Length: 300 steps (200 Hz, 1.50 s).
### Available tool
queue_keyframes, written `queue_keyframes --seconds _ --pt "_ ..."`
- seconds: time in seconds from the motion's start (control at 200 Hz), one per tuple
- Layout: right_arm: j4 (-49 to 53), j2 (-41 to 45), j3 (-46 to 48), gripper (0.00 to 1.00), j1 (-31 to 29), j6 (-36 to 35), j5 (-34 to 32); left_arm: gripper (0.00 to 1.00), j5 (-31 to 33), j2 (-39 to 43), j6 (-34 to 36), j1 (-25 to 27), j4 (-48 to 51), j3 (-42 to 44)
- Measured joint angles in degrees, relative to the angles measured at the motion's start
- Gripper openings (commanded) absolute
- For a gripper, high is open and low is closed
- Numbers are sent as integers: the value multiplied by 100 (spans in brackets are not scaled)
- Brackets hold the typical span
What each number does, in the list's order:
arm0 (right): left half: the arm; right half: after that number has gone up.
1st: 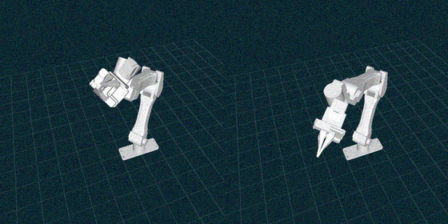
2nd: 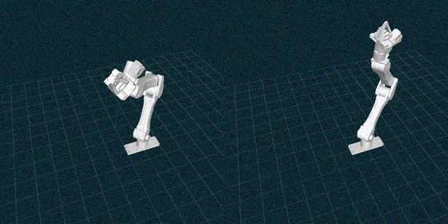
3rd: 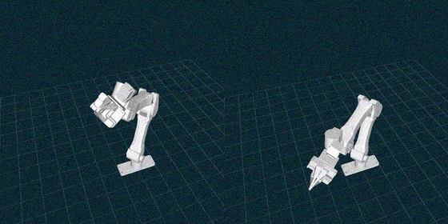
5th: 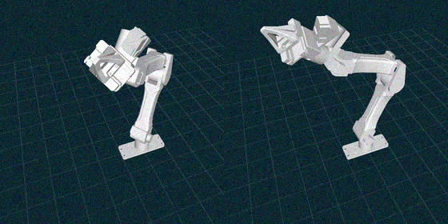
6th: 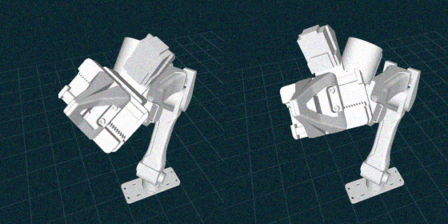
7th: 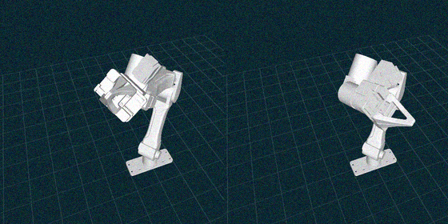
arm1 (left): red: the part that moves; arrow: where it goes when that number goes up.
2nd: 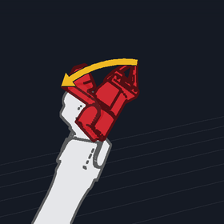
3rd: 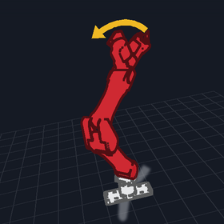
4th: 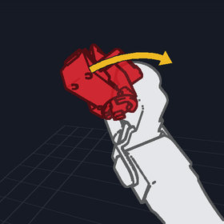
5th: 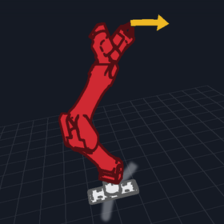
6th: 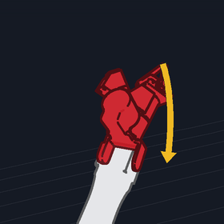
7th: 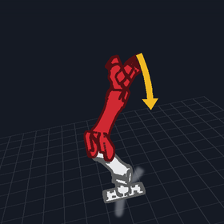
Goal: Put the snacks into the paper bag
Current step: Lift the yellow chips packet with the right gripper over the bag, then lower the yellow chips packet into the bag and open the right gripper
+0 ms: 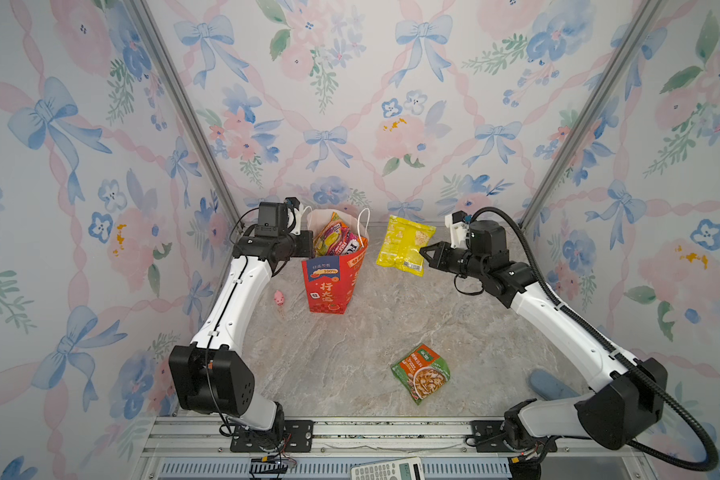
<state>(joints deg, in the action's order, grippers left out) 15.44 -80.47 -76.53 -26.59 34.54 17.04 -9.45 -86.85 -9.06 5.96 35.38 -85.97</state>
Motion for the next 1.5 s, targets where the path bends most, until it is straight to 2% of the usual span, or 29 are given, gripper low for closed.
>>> queue_keyframes --seconds 0.41,0.7,0.985,1.5 --pt "481 -1596 -2710 0 -920 -573 260 0 2 0 0 0 0 0" --pt "979 -3086 -4572 0 -1104 -769 404 0 0 0 0 0 0 0" --pt "1928 -4588 -6732 0 -1176 -960 295 0 2 0 0 0 0 0" --pt "2647 -4830 -6929 0 -1126 -1331 -380 0 0 0 2 0 0 0"
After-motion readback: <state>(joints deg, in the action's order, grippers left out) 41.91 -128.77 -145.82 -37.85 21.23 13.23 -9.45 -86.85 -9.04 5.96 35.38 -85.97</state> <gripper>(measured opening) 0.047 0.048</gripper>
